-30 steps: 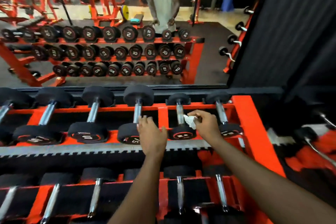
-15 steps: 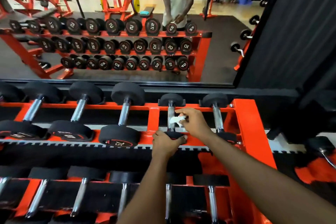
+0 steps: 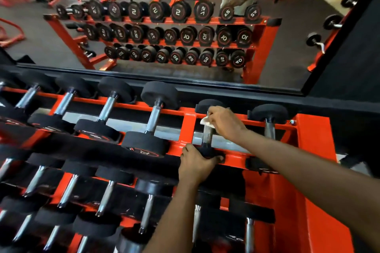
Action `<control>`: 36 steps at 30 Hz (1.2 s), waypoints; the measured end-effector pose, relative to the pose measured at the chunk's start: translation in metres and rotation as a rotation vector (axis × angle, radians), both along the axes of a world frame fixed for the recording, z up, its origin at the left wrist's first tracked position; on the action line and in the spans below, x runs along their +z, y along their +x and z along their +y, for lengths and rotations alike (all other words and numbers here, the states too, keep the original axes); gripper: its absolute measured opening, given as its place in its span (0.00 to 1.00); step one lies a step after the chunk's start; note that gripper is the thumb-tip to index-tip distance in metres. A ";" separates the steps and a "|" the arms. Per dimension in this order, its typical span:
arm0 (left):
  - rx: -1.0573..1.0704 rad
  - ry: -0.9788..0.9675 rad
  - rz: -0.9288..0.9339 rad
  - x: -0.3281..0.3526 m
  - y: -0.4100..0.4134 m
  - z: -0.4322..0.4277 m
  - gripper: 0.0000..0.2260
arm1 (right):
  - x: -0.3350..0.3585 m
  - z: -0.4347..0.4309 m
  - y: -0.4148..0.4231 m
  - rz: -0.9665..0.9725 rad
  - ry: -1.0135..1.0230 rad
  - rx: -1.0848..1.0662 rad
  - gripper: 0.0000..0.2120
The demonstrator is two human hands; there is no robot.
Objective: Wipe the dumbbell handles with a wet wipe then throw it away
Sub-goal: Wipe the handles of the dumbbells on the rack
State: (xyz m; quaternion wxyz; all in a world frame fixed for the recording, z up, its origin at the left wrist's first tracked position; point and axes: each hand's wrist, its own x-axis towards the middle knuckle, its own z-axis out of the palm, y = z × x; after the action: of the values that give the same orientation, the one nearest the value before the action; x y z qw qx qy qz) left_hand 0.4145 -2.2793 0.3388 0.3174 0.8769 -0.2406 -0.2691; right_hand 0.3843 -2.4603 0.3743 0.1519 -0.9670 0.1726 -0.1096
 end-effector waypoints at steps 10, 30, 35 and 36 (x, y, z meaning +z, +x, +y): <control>-0.009 0.061 -0.038 0.005 0.000 0.000 0.46 | 0.016 0.017 0.005 0.086 -0.004 0.054 0.08; -0.007 0.084 -0.038 0.007 -0.003 0.002 0.46 | 0.017 0.023 0.004 0.117 -0.101 -0.008 0.10; -0.021 0.097 -0.041 0.006 -0.001 0.003 0.46 | 0.014 0.034 -0.003 0.172 -0.238 0.241 0.10; -0.017 0.092 -0.040 0.006 -0.001 0.002 0.45 | 0.014 0.023 0.002 0.116 -0.249 0.136 0.08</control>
State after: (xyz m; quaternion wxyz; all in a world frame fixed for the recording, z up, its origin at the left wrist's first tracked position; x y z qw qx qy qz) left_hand 0.4133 -2.2773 0.3445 0.2695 0.8937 -0.2419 -0.2649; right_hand 0.3860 -2.4375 0.3880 0.0274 -0.9926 0.1003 -0.0634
